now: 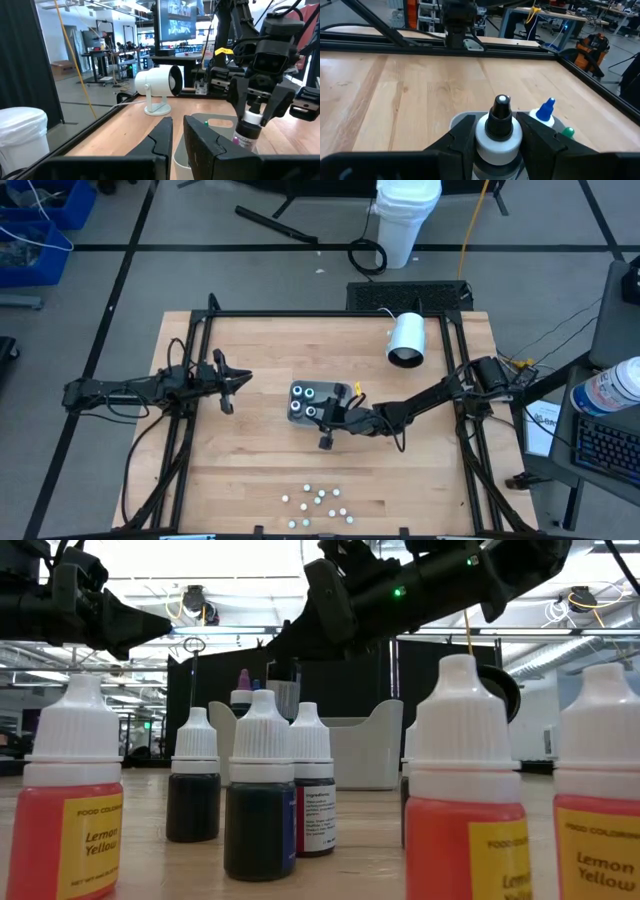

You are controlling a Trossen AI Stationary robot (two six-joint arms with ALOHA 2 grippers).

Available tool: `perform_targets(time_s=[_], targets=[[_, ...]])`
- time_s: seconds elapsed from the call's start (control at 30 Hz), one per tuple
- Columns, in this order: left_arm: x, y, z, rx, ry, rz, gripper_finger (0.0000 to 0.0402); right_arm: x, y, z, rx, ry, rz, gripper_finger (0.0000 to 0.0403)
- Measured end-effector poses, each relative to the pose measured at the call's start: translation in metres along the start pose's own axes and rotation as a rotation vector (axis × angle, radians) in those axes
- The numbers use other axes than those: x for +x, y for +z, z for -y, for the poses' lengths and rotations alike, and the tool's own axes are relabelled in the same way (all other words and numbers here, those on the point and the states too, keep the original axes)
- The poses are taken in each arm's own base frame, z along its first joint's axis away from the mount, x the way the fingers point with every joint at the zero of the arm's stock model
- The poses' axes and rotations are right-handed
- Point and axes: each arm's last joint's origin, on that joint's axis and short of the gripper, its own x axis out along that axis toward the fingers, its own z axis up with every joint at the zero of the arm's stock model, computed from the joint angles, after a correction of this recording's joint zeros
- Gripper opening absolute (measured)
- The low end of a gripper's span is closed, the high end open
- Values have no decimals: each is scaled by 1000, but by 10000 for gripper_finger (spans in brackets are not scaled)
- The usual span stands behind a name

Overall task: Pick & Place food coloring
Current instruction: Put the black food coloring bottle into the gray bin

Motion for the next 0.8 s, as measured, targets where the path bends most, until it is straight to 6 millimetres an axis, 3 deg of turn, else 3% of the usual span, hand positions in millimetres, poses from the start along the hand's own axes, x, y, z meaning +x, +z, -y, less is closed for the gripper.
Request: perform_targets(time_s=[0.27,0.5,0.8], targets=[[0,0,0,0,0,1,51,6,-4,8,73,-32,-18,117],[0,0,0,0,0,4,51,13,-18,3,48,-24,-19,120],[0,0,0,0,0,4,51,16,-21,7,44,-33,-29,120]])
